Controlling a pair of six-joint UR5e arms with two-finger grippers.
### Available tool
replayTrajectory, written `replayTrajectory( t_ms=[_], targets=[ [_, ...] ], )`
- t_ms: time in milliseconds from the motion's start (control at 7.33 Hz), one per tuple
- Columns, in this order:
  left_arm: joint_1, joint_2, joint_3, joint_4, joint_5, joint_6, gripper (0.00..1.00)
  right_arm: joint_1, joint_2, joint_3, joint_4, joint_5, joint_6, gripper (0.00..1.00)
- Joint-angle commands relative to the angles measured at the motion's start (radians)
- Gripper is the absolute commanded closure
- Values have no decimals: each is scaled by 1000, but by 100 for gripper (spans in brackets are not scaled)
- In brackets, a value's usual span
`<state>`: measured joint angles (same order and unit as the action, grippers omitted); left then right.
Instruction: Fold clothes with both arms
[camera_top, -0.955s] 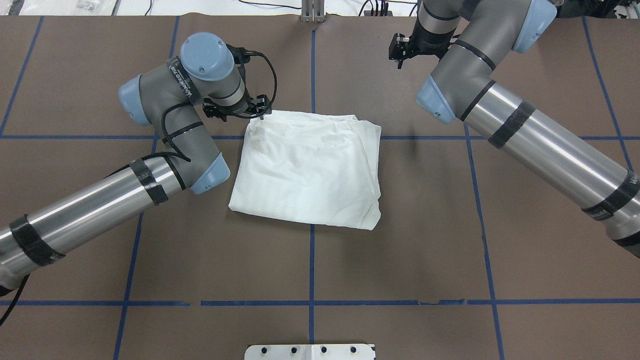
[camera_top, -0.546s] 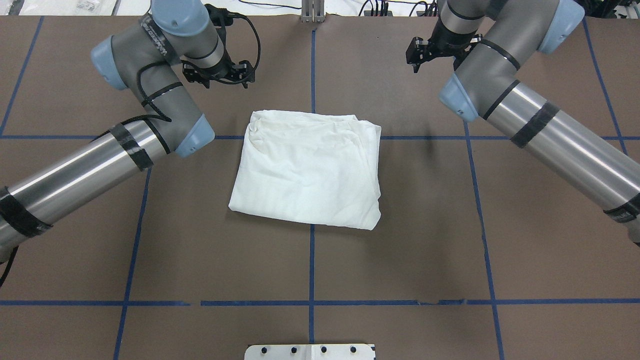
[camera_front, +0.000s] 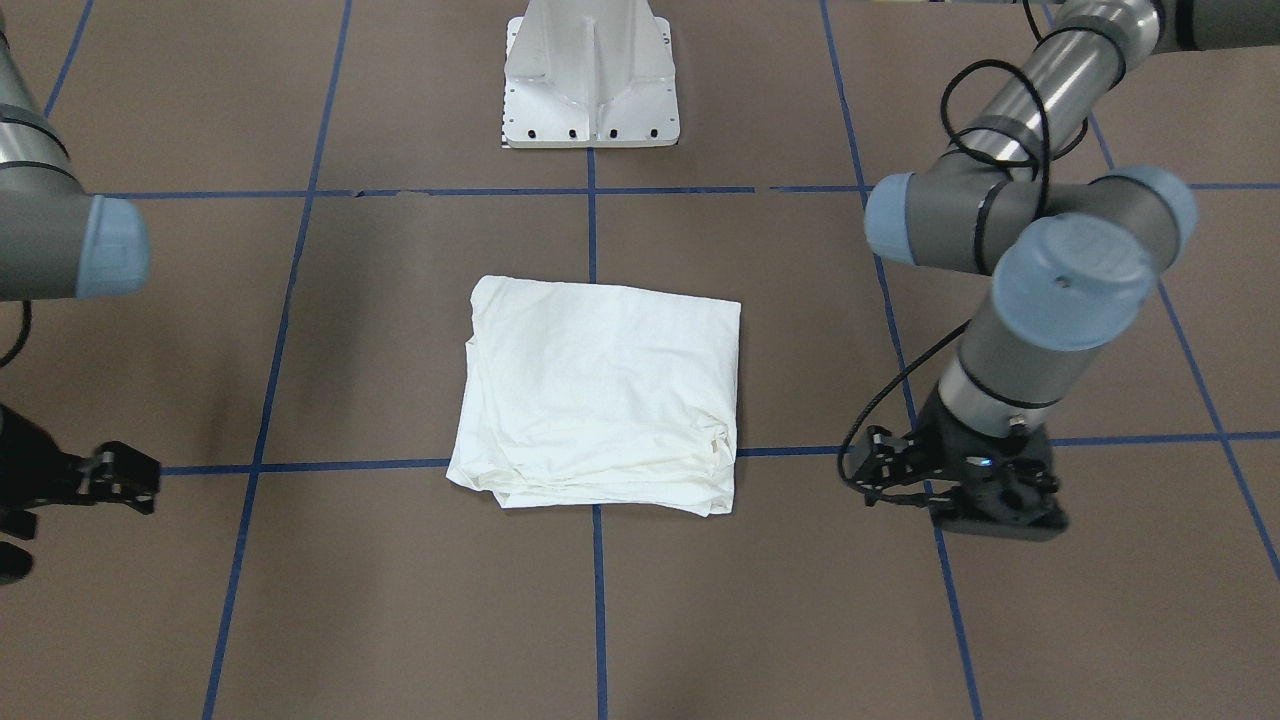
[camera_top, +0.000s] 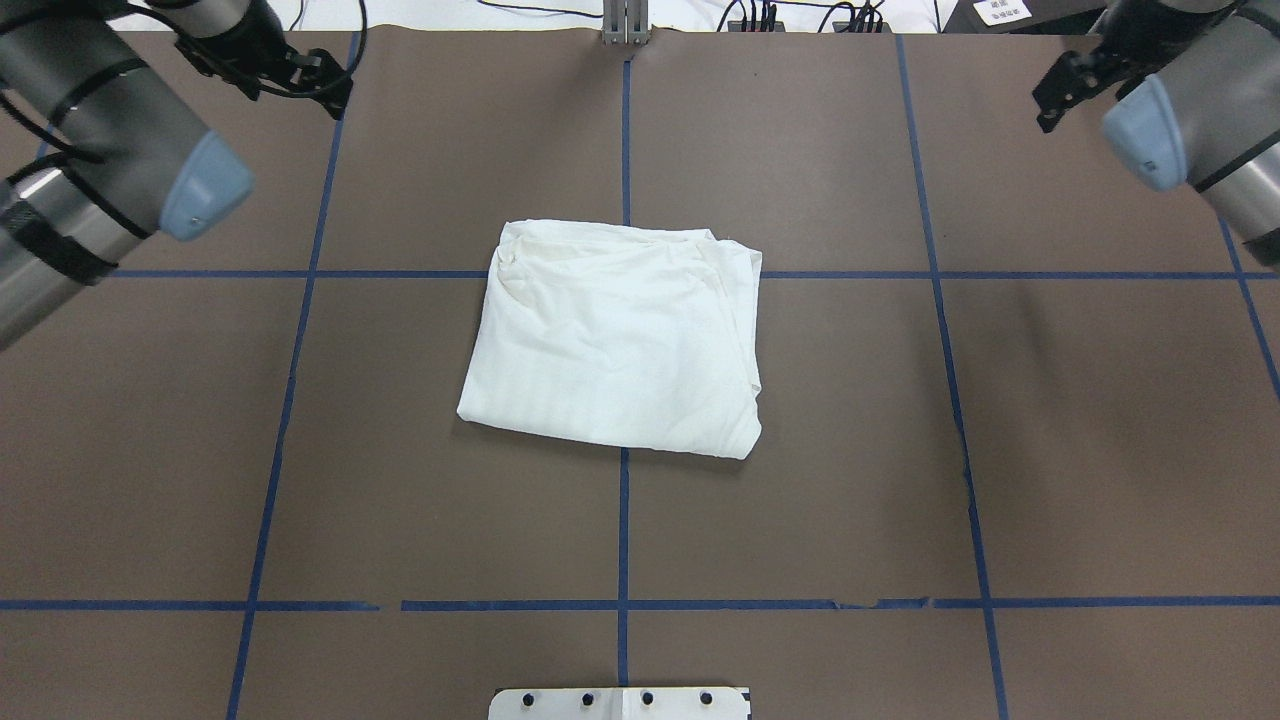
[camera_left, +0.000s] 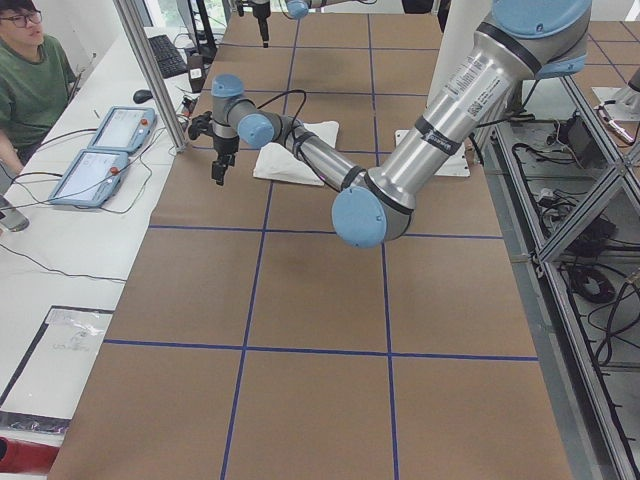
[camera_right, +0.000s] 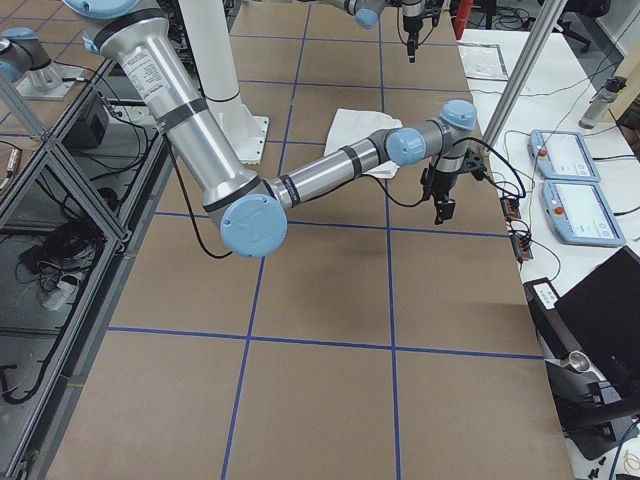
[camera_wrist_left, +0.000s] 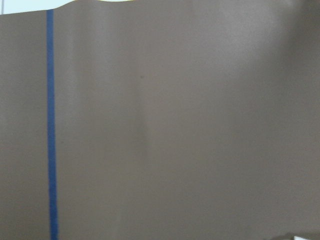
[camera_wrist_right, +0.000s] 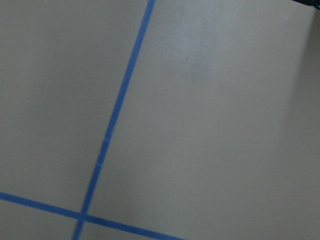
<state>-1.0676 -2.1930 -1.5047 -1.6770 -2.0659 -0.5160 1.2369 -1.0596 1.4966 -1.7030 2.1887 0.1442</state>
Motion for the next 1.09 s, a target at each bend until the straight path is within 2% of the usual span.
replayTrajectory(
  t_ms=[0, 136, 273, 409, 682, 819, 955],
  targets=[
    [-109, 175, -162, 63, -25, 250, 0, 132, -203, 126, -67, 75, -259, 0],
    [-182, 256, -192, 72, -74, 355, 0, 188, -324, 189, -63, 115, -326, 0],
    [-278, 345, -198, 68, -173, 426, 0, 232, -430, 273, -64, 118, -333, 0],
    [-358, 452, -218, 60, -230, 456, 0, 257, -535, 334, -64, 118, -331, 0],
    [-428, 608, -312, 62, -240, 458, 0, 277, -608, 358, -64, 138, -331, 0],
    [-430, 684, -336, 59, -238, 520, 0, 279, -614, 355, -64, 137, -331, 0],
    [-431, 717, -325, 69, -235, 685, 0, 280, -614, 353, -64, 137, -331, 0]
  ],
)
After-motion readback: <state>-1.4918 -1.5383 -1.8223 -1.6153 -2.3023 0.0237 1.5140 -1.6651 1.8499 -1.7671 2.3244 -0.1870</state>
